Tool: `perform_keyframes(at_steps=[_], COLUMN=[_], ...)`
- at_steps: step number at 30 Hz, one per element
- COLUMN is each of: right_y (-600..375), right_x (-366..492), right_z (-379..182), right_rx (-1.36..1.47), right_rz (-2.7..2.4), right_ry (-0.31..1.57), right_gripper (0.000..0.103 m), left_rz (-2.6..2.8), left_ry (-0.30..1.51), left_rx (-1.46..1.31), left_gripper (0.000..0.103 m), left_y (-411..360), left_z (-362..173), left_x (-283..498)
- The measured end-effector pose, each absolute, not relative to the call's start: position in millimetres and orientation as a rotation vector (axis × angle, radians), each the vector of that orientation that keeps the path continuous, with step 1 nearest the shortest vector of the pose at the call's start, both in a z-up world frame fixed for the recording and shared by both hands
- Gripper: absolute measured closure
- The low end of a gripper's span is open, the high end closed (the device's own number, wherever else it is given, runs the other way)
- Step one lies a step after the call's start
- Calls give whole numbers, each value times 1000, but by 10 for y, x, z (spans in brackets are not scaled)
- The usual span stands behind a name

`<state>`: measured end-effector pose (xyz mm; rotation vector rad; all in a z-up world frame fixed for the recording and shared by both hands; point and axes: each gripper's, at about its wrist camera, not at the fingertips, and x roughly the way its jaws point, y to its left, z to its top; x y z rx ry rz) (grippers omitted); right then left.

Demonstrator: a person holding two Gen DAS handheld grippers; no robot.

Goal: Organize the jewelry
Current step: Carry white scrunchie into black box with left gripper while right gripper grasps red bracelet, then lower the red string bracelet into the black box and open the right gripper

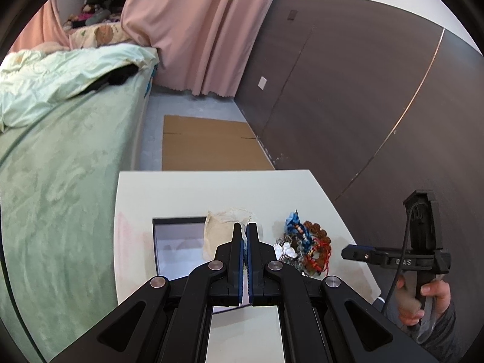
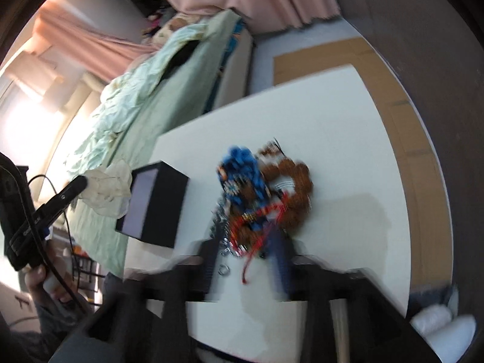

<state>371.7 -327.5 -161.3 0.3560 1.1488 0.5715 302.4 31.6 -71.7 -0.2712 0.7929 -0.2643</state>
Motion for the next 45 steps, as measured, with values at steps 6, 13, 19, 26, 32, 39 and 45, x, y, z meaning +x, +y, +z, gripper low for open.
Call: perform_keyframes(at_steps=[6,13,19,26,32,39,45], right_y=[-3250,-3167,-3168,-3218,-3017,-2536,-2009], right_x=[3632,3626,3588,3467,3457,3497,3617], right_z=[-1778,-2000,-2047,-1724,-1371,-1149,-1135], right_rx=[502,588,652,708,685,662,646], right_rz=[513,426,417,465,534,662,760], right_ry=[1218,1270,1236,1129,1060,1040,1069], right_gripper=[44,65,98,99,99,99,99], left_rz=[-275,-287,-300,-288,-329,-229,-132], left_ry=[798,795,802,821,879,804,799], left_rx=[-301,-322,-312,-326,-359,-425,-444], left_gripper=[102,102,102,102,74,9,9], left_y=[387,454,494,532,550,924,1272], left_z=[-778,-822,-914,-1002,-1006,-906,-868], left_x=[2999,2933,2916,3073,3221,3026,2912])
